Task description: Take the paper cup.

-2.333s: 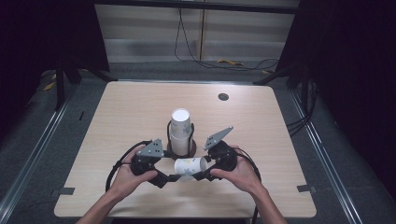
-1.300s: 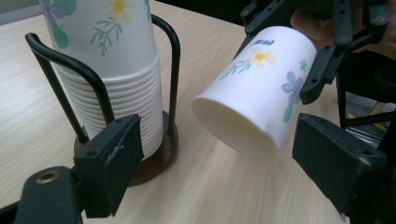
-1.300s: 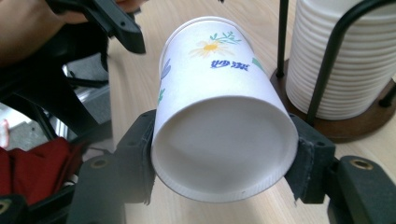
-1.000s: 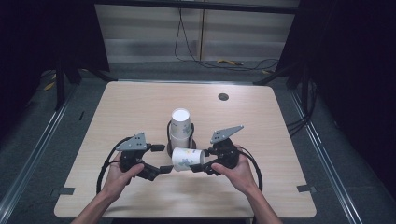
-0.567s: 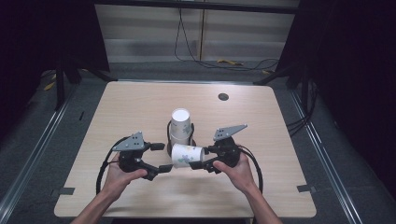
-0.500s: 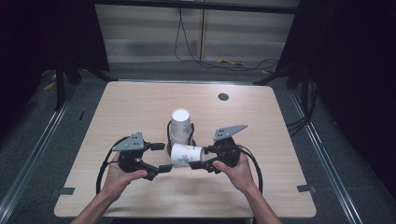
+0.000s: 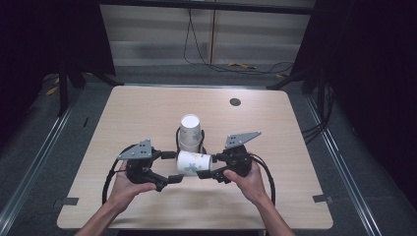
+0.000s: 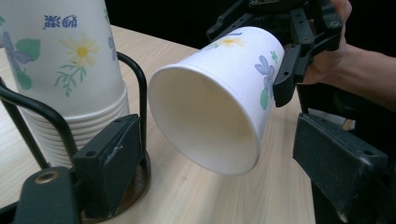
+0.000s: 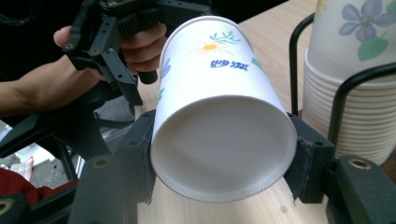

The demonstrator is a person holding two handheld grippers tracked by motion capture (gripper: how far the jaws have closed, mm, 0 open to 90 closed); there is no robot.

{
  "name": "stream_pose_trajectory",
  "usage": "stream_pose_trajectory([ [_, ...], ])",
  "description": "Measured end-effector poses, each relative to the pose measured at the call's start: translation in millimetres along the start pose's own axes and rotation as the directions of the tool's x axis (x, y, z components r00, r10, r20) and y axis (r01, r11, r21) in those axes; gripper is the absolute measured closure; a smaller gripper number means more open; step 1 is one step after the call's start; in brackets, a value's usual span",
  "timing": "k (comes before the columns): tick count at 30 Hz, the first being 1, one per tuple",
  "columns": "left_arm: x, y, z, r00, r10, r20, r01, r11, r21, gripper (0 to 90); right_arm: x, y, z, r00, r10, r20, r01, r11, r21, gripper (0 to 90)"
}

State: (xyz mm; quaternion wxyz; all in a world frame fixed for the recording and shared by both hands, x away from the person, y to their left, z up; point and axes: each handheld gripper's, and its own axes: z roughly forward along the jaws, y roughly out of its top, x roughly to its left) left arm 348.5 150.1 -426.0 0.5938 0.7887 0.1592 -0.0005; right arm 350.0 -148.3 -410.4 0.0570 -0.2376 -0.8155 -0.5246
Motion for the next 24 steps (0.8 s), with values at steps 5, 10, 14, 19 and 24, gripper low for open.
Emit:
stream_pose_trajectory([
  [5, 0.7, 0.2, -1.6, 0.9999, 0.006, -0.014, -0.006, 1.0000, -0.002, 15.6, 0.4, 0.2, -1.7, 1.0000, -0.004, -0.008, 0.004, 1.000, -0.022, 37.3],
  [10, 0.2, -0.6, 0.6, 0.9999, -0.001, -0.016, 0.001, 0.9999, -0.011, 15.6, 0.9, 0.5, -0.9, 0.9997, -0.004, -0.024, 0.004, 0.999, -0.034, 37.4],
  [14, -0.7, 0.1, 1.9, 0.9998, -0.009, -0.015, 0.009, 0.9998, -0.019, 15.6, 2.5, 0.8, 0.6, 0.9993, -0.011, -0.035, 0.009, 0.999, -0.042, 37.4],
  [19, -1.1, -1.2, 5.3, 0.9996, -0.024, -0.011, 0.024, 0.9994, -0.026, 15.5, 3.3, 1.8, -1.1, 0.9988, -0.015, -0.046, 0.013, 0.998, -0.056, 37.4],
  [24, 0.1, -3.4, 9.0, 0.9986, -0.047, 0.024, 0.048, 0.9980, -0.042, 15.2, 4.7, 3.3, -1.7, 0.9981, -0.018, -0.059, 0.014, 0.998, -0.068, 37.5],
])
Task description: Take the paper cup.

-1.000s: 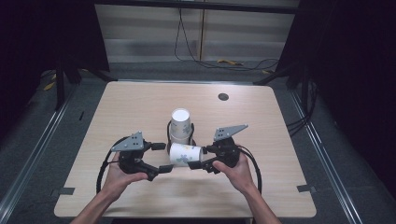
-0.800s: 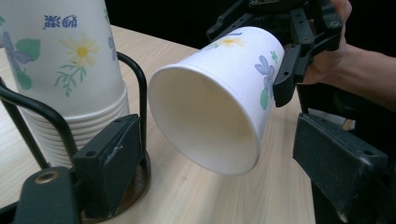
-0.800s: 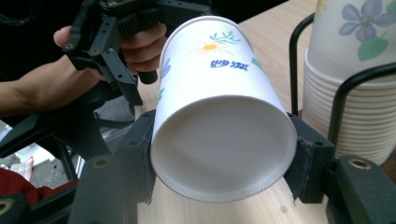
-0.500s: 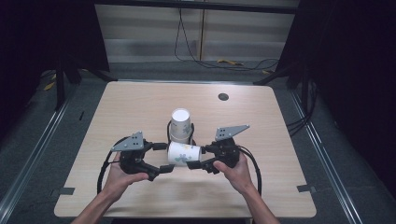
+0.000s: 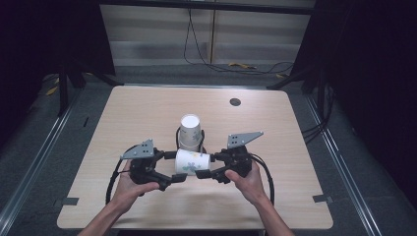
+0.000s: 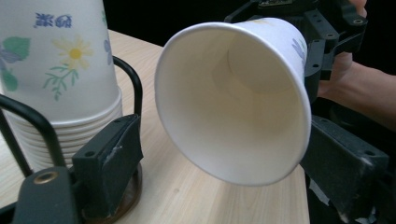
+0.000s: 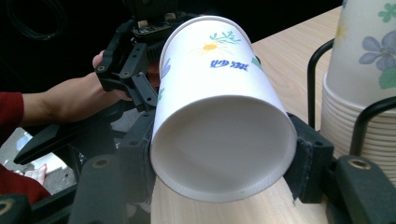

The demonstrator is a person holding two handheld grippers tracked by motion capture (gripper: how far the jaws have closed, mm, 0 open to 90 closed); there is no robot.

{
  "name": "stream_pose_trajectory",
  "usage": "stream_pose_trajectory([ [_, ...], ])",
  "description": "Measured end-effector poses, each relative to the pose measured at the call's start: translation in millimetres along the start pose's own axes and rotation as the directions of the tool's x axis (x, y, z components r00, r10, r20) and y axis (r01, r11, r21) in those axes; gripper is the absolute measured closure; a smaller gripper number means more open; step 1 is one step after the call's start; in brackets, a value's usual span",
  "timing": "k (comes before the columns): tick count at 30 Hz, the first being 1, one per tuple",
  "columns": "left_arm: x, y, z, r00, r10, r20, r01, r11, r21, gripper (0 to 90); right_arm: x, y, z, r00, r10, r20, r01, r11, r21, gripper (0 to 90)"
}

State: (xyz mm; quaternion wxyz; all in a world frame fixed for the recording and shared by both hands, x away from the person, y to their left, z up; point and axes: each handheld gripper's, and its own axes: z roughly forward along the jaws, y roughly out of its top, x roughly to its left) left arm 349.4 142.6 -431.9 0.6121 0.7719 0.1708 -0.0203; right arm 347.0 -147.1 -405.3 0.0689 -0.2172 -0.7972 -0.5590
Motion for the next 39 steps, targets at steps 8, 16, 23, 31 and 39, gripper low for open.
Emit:
stream_pose_trajectory([
  [8, -1.3, 1.2, 1.2, 0.9996, 0.013, 0.023, -0.012, 0.9996, -0.024, 15.5, 1.0, -0.3, 3.4, 0.9997, -0.005, -0.024, 0.005, 1.000, 0.003, 37.5],
  [16, -0.6, 1.6, 0.4, 0.9997, -0.002, 0.025, 0.003, 0.9985, -0.055, 16.1, 2.0, 2.6, 3.0, 0.9997, -0.015, -0.020, 0.015, 1.000, -0.007, 37.5],
  [23, 0.3, 1.1, 0.4, 0.9984, -0.017, 0.055, 0.022, 0.9958, -0.088, 19.7, 3.1, 0.9, 8.9, 0.9996, -0.020, -0.021, 0.021, 1.000, 0.007, 37.5],
  [31, 1.1, 4.0, -4.5, 0.9974, -0.015, 0.070, 0.021, 0.9959, -0.088, 22.4, 1.9, 0.8, 9.6, 0.9990, -0.019, -0.041, 0.020, 1.000, 0.014, 36.7],
  [39, 0.0, 5.6, -6.2, 0.9983, -0.005, 0.058, 0.011, 0.9951, -0.098, 25.0, 1.2, -0.7, 14.4, 0.9998, -0.015, -0.014, 0.016, 0.998, 0.054, 31.0],
])
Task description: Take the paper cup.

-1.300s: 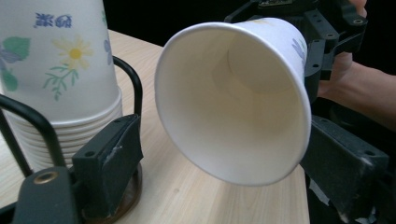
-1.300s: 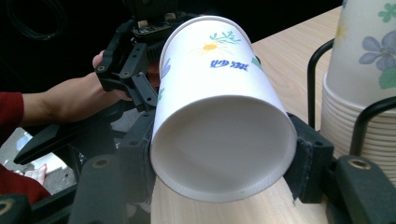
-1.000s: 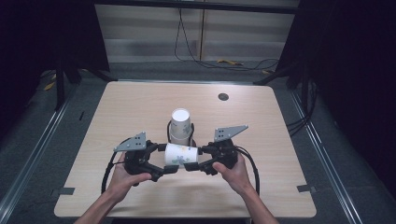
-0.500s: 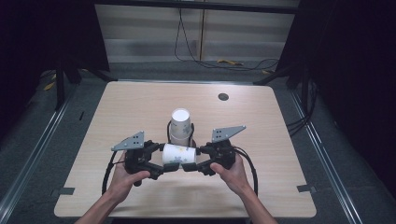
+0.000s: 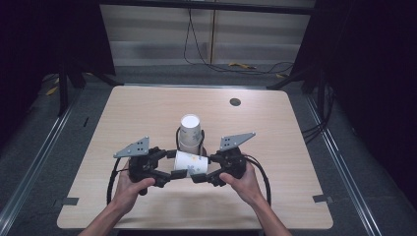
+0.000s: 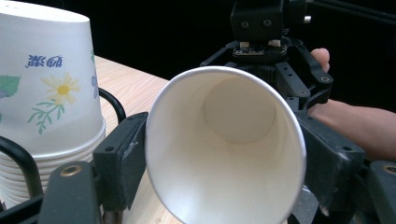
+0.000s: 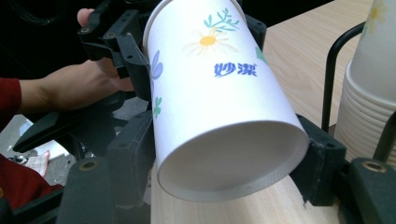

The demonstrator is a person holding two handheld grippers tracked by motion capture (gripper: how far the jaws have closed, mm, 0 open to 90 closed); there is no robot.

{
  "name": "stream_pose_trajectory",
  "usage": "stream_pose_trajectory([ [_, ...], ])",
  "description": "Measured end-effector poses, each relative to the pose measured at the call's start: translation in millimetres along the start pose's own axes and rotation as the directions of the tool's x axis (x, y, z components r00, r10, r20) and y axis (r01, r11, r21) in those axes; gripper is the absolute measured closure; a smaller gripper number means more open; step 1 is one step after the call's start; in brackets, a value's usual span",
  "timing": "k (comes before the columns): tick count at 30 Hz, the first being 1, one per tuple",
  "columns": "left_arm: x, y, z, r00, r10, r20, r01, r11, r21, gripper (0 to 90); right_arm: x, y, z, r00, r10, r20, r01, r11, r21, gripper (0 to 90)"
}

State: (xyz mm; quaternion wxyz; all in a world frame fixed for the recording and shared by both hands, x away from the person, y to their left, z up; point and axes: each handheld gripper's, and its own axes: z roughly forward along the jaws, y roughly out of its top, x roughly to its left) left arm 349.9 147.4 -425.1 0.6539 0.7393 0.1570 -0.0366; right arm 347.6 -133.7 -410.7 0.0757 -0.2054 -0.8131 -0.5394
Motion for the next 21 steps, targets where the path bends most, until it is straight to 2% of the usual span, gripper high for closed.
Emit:
stream_pose_trajectory([
  [4, -1.2, 0.7, -0.4, 1.0000, 0.003, 0.003, -0.003, 1.0000, -0.002, 26.8, -0.3, -0.6, 2.7, 0.9998, 0.000, 0.017, -0.001, 1.000, 0.021, 26.9],
  [11, -1.5, 1.4, -2.3, 0.9996, 0.010, -0.025, -0.010, 0.9999, 0.012, 26.6, 0.0, -1.2, 5.1, 0.9985, -0.001, 0.055, -0.001, 0.999, 0.039, 23.3],
  [14, -1.2, 1.8, -3.8, 0.9995, 0.007, -0.032, -0.007, 1.0000, 0.004, 26.4, -1.0, -1.0, 1.9, 0.9973, 0.003, 0.074, -0.005, 1.000, 0.029, 21.4],
  [21, 1.2, -0.3, -5.7, 0.9973, 0.029, -0.067, -0.025, 0.9985, 0.049, 26.5, -4.7, -3.4, -8.9, 0.9923, 0.022, 0.122, -0.023, 1.000, 0.005, 19.3],
])
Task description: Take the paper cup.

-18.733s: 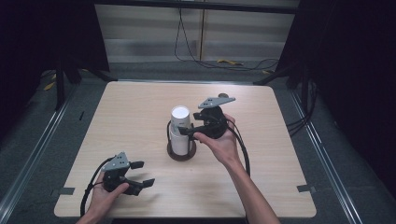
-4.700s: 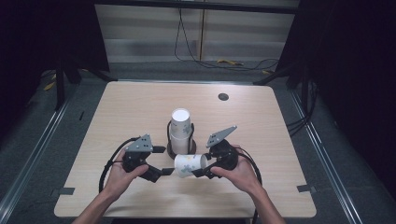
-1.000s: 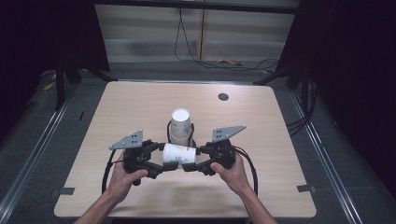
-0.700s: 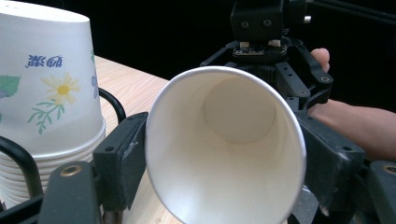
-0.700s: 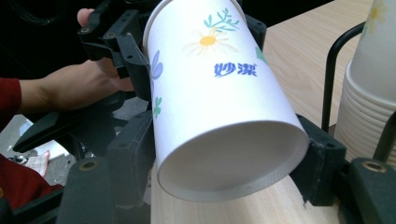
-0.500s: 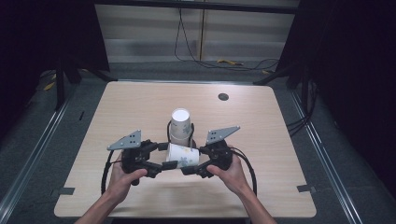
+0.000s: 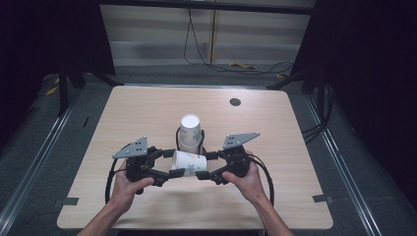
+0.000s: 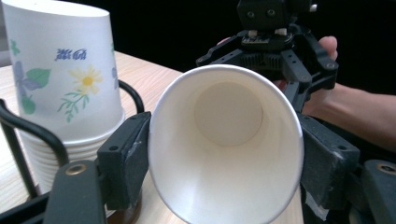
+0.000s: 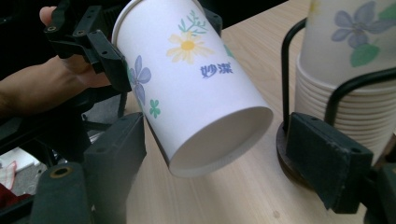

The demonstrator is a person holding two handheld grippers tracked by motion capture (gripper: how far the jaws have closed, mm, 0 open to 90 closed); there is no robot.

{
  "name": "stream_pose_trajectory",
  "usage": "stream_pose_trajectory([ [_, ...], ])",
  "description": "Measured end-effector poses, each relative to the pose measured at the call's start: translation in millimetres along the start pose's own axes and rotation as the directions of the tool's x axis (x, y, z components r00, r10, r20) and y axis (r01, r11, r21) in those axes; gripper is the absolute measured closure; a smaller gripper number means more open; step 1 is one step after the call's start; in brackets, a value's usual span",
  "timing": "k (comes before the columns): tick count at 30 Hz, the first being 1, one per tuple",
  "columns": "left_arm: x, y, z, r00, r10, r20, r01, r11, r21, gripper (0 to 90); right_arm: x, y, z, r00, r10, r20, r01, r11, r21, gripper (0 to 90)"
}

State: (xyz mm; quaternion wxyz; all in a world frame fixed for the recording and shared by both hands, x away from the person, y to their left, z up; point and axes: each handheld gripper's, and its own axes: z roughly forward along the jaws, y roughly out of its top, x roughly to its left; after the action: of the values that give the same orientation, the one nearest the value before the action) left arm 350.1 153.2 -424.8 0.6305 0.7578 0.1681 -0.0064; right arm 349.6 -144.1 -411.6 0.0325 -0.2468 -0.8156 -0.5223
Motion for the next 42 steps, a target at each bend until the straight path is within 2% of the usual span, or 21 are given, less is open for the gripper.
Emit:
stream_pose_trajectory([
  [4, -0.2, -1.4, -3.2, 0.9994, 0.005, -0.034, -0.004, 0.9995, 0.031, 26.6, -1.5, -2.0, -2.3, 0.9998, 0.010, 0.017, -0.010, 1.000, -0.008, 18.9],
  [8, 1.2, -1.4, -7.9, 0.9987, 0.010, -0.051, -0.008, 0.9989, 0.045, 26.7, -4.5, -6.1, -4.9, 0.9990, 0.025, 0.037, -0.025, 1.000, -0.011, 18.1],
  [13, 3.9, -2.0, -10.4, 0.9967, 0.006, -0.081, 0.002, 0.9945, 0.105, 26.9, -5.6, -5.2, -10.9, 0.9976, 0.024, 0.064, -0.022, 0.999, -0.035, 17.3],
  [16, 6.0, -1.4, -12.5, 0.9964, 0.019, -0.083, -0.007, 0.9897, 0.143, 26.9, -7.8, -5.4, -13.8, 0.9958, 0.028, 0.087, -0.024, 0.998, -0.050, 16.7],
  [21, 10.3, 1.0, -17.0, 0.9977, 0.005, -0.067, 0.006, 0.9870, 0.160, 26.8, -11.3, -7.9, -18.4, 0.9927, 0.041, 0.114, -0.033, 0.997, -0.070, 16.3],
  [24, 14.6, 2.4, -20.7, 0.9975, 0.006, -0.070, 0.008, 0.9805, 0.196, 26.8, -12.3, -9.9, -21.7, 0.9915, 0.047, 0.121, -0.038, 0.996, -0.077, 15.3],
  [27, 17.4, 2.4, -24.6, 0.9972, 0.018, -0.072, -0.004, 0.9827, 0.185, 26.8, -13.3, -10.6, -25.1, 0.9897, 0.052, 0.134, -0.040, 0.995, -0.087, 15.1],
  [28, 19.0, 1.8, -25.1, 0.9963, 0.027, -0.081, -0.011, 0.9809, 0.194, 26.8, -13.5, -10.6, -25.8, 0.9892, 0.051, 0.138, -0.039, 0.995, -0.088, 14.6],
  [31, 23.6, 0.0, -28.0, 0.9942, 0.019, -0.105, 0.004, 0.9759, 0.218, 26.9, -14.0, -11.4, -27.6, 0.9869, 0.052, 0.153, -0.038, 0.995, -0.089, 14.3],
  [34, 26.7, 1.4, -33.4, 0.9929, 0.006, -0.119, 0.020, 0.9770, 0.212, 26.9, -14.2, -12.8, -28.2, 0.9861, 0.055, 0.157, -0.042, 0.995, -0.090, 14.3],
  [37, 31.7, 5.8, -41.0, 0.9878, -0.022, -0.154, 0.052, 0.9792, 0.196, 26.8, -14.6, -13.8, -27.8, 0.9835, 0.055, 0.172, -0.042, 0.996, -0.078, 13.4],
  [42, 36.4, 9.0, -49.9, 0.9807, -0.016, -0.195, 0.057, 0.9761, 0.210, 26.7, -13.9, -13.1, -29.6, 0.9804, 0.053, 0.189, -0.037, 0.995, -0.087, 13.4],
])
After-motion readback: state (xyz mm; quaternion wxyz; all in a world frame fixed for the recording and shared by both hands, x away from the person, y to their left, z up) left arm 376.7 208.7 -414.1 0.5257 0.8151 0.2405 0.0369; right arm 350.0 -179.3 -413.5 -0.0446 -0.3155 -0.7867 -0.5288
